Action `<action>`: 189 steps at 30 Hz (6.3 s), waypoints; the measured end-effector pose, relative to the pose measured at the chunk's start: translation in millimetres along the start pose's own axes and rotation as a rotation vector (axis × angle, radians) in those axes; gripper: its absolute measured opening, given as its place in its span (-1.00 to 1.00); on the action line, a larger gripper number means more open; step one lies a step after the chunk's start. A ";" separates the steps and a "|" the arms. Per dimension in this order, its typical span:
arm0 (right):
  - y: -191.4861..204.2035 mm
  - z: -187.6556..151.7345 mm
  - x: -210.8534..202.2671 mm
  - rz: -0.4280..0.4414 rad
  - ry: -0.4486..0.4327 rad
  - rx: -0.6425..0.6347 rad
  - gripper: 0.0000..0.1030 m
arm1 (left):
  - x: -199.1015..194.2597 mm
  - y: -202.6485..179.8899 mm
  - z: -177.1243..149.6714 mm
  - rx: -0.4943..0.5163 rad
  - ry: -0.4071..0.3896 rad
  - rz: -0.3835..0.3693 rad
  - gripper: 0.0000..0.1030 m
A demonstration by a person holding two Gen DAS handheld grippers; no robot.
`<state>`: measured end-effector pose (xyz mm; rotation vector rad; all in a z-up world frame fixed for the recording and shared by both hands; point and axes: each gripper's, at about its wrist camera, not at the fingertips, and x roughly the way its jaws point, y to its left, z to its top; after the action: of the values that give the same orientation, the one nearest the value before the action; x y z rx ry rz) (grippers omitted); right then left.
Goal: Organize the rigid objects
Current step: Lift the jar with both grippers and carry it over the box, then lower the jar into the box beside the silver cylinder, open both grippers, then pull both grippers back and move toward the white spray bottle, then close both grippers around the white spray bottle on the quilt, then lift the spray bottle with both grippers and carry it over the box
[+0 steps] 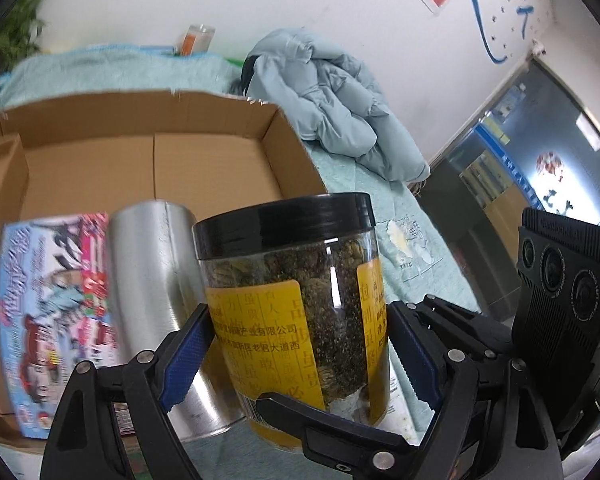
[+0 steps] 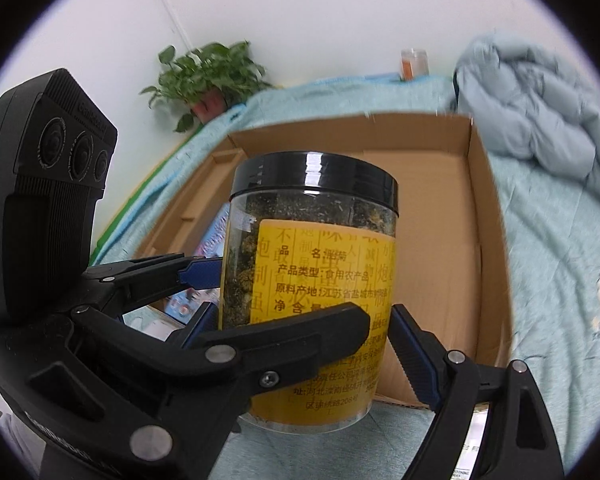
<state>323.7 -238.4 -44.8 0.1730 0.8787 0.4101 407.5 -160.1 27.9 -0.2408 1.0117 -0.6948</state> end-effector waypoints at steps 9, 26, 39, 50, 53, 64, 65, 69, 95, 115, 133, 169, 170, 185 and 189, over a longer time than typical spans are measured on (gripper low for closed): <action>-20.5 -5.5 12.5 0.002 0.081 0.060 0.65 | 35.7 2.8 -0.6 -0.009 0.045 0.017 0.66; -34.6 -8.2 24.9 -0.032 0.174 0.164 0.69 | -31.4 7.6 -28.0 -0.004 -0.079 0.098 0.71; -21.3 -48.9 -31.5 -0.091 -0.022 0.166 0.63 | -113.0 3.5 -93.0 0.044 -0.320 0.285 0.94; -15.3 -88.0 -62.8 -0.164 -0.112 0.145 0.73 | -118.5 -9.9 -132.5 0.025 -0.336 0.377 1.00; -6.2 -94.3 -64.4 -0.185 -0.110 0.093 0.73 | -118.2 -9.1 -141.9 0.022 -0.330 0.399 0.99; 19.0 -110.5 -59.0 -0.146 -0.081 0.044 0.74 | -123.1 -19.7 -172.6 -0.002 -0.333 0.506 0.99; 21.2 -111.8 -58.1 -0.140 -0.075 0.039 0.74 | -125.7 -19.4 -172.0 0.000 -0.334 0.507 0.99; 35.7 -117.7 -60.0 -0.149 -0.077 0.005 0.74 | -129.1 -22.1 -179.5 -0.006 -0.326 0.512 0.99; 32.4 -127.8 -66.8 -0.214 -0.107 0.071 0.73 | -121.2 -19.5 -202.3 0.002 -0.191 0.478 0.99; -32.1 -170.9 -52.0 -0.296 0.156 0.208 -0.11 | -51.8 -37.3 -204.9 0.009 0.057 0.189 0.98; -9.7 -192.2 -53.7 0.028 0.246 0.232 -0.07 | 20.3 -58.6 -204.8 -0.069 0.279 -0.100 0.45; 35.0 -120.9 -91.4 -0.117 -0.015 0.021 -0.11 | -29.8 -110.0 -132.1 0.076 0.060 0.027 -0.12; 35.9 -116.0 -92.1 -0.122 -0.025 0.013 -0.11 | -32.3 -110.8 -126.7 0.085 0.048 0.026 -0.13; -1.4 -24.1 -87.9 -0.130 -0.091 -0.043 -0.11 | -21.6 -123.8 -13.1 0.144 -0.056 0.033 -0.15; -18.9 -0.8 -76.2 -0.121 -0.073 -0.046 -0.11 | -2.5 -117.1 18.5 0.126 -0.045 0.037 -0.15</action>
<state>285.2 -287.4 2.9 0.0913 0.8031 0.3093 372.9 -250.2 96.8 -0.1271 0.9232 -0.7140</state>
